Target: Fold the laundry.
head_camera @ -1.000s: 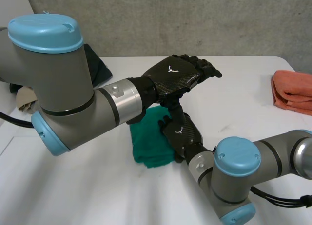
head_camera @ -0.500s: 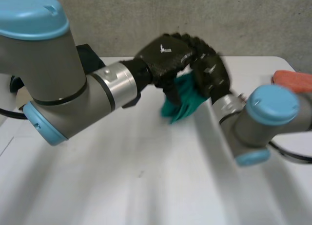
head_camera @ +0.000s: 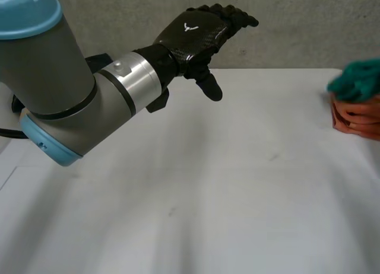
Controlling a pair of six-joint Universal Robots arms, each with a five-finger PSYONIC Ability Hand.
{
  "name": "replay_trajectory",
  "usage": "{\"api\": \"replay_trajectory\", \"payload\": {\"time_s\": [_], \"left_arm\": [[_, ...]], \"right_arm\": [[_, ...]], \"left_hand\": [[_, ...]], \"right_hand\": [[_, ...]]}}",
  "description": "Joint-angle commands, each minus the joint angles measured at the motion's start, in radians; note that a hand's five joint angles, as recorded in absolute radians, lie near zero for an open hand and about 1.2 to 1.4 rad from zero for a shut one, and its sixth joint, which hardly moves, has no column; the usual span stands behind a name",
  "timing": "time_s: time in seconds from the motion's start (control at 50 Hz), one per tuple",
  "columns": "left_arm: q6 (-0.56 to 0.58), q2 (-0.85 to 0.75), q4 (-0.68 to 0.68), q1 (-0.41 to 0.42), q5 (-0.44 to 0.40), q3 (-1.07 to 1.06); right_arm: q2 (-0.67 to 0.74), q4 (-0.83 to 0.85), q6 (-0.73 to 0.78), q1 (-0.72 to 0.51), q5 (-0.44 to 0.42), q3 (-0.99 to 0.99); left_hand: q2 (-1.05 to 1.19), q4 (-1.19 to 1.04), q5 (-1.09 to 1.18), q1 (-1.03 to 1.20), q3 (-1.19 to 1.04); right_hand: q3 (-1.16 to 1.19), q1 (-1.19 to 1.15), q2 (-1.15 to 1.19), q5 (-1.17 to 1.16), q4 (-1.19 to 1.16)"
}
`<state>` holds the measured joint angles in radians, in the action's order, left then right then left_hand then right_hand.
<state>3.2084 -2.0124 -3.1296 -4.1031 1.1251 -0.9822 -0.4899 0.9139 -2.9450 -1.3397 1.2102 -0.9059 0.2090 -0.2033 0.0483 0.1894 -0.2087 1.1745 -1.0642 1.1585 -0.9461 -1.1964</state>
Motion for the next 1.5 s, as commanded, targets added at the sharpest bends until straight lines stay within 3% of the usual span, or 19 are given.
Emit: {"api": "replay_trajectory", "payload": {"time_s": [0.02, 0.14, 0.22, 0.3, 0.52, 0.62, 0.68, 0.74, 0.78, 0.82, 0.92, 0.94, 1.0, 1.06, 1.18, 1.24, 1.38, 1.5], "left_arm": [[0.002, -0.003, 0.0, 0.015, 0.002, -0.004], [0.002, 0.0, 0.0, 0.024, 0.001, -0.004], [0.002, 0.003, 0.0, 0.036, 0.001, -0.003], [0.002, 0.004, 0.0, 0.052, 0.001, -0.003], [-0.002, 0.011, 0.002, 0.101, -0.001, -0.006], [-0.002, 0.012, 0.0, 0.107, -0.002, -0.018], [-0.002, 0.014, -0.001, 0.107, -0.001, -0.015], [-0.004, 0.029, -0.009, 0.102, 0.001, -0.001], [-0.004, 0.043, -0.017, 0.096, 0.004, 0.011], [-0.004, 0.069, -0.018, 0.086, 0.03, 0.048], [0.004, 0.087, 0.017, -0.017, 0.2, 0.132], [0.014, 0.089, 0.04, -0.067, 0.244, 0.142], [0.047, 0.09, 0.069, -0.141, 0.259, 0.145], [0.155, 0.083, 0.083, -0.252, 0.266, 0.134], [0.442, -0.053, 0.071, -0.472, 0.259, 0.109], [0.54, -0.179, 0.008, -0.525, 0.248, 0.141], [0.565, -0.483, -0.187, -0.597, 0.093, 0.31], [0.564, -0.68, -0.21, -0.623, 0.075, 0.508]], "right_arm": [[0.131, -0.016, 0.007, 0.109, -0.124, 0.027], [0.094, -0.018, 0.007, 0.145, -0.195, -0.059], [0.025, -0.027, 0.01, 0.145, -0.187, -0.119], [-0.068, -0.105, 0.01, 0.145, -0.167, -0.182], [-0.346, -0.643, 0.027, 0.272, -0.176, -0.275], [-0.427, -0.844, 0.182, 0.379, -0.14, -0.263], [-0.469, -0.88, 0.272, 0.416, -0.071, -0.246], [-0.525, -0.862, 0.368, 0.421, 0.057, -0.229], [-0.547, -0.79, 0.38, 0.38, 0.116, -0.225], [-0.564, -0.716, 0.366, 0.318, 0.12, -0.234], [-0.712, -0.505, 0.275, 0.143, 0.117, -0.336], [-0.764, -0.445, 0.235, 0.095, 0.105, -0.39], [-0.841, -0.36, 0.173, -0.007, 0.05, -0.494], [-0.878, -0.343, 0.159, -0.1, 0.017, -0.567], [-0.888, -0.365, 0.213, -0.32, -0.004, -0.748], [-0.877, -0.377, 0.277, -0.372, -0.004, -0.821], [-0.84, -0.386, 0.366, -0.389, 0.003, -0.915], [-0.837, -0.406, 0.369, -0.377, 0.005, -0.962]], "left_hand": [[-0.034, 0.029, -0.048, -0.015, 0.034], [-0.034, 0.028, -0.047, -0.014, 0.033], [-0.034, 0.028, -0.047, -0.014, 0.033], [-0.034, 0.028, -0.047, -0.014, 0.033], [-0.034, 0.028, -0.047, -0.014, 0.033], [-0.034, 0.028, -0.047, -0.014, 0.033], [-0.034, 0.029, -0.048, -0.015, 0.034], [-0.034, 0.028, -0.047, -0.014, 0.033], [-0.034, 0.028, -0.047, -0.014, 0.033], [-0.025, 0.019, -0.039, -0.005, 0.025], [0.016, -0.022, 0.002, 0.036, -0.017], [0.01, -0.016, -0.003, 0.03, -0.011], [0.01, -0.016, -0.003, 0.03, -0.011], [0.002, -0.007, -0.012, 0.021, -0.002], [-0.004, -0.001, -0.018, 0.015, 0.004], [-0.004, -0.001, -0.018, 0.015, 0.004], [-0.01, 0.004, -0.024, 0.009, 0.01], [-0.004, -0.001, -0.018, 0.015, 0.004]], "right_hand": [[0.222, -0.332, 0.238, -0.276, -0.2], [0.222, -0.332, 0.238, -0.276, -0.2], [-1.0, 0.89, -0.984, 0.946, 1.022], [-1.0, 0.89, -0.984, 0.946, 1.022], [-1.0, 0.89, -0.984, 0.946, 1.022], [-1.0, 0.89, -0.984, 0.946, 1.022], [-1.0, 0.89, -0.984, 0.946, 1.022], [-1.0, 0.89, -0.984, 0.946, 1.022], [-1.0, 0.89, -0.984, 0.946, 1.022], [-1.0, 0.89, -0.984, 0.946, 1.022], [-1.0, 0.89, -0.984, 0.946, 1.022], [-1.0, 0.89, -0.984, 0.946, 1.022], [-1.0, 0.89, -0.984, 0.946, 1.022], [-1.0, 0.89, -0.984, 0.946, 1.022], [-1.0, 0.89, -0.984, 0.946, 1.022], [-1.0, 0.89, -0.984, 0.946, 1.022], [-1.0, 0.89, -0.984, 0.946, 1.022], [-1.0, 0.89, -0.984, 0.946, 1.022]]}}
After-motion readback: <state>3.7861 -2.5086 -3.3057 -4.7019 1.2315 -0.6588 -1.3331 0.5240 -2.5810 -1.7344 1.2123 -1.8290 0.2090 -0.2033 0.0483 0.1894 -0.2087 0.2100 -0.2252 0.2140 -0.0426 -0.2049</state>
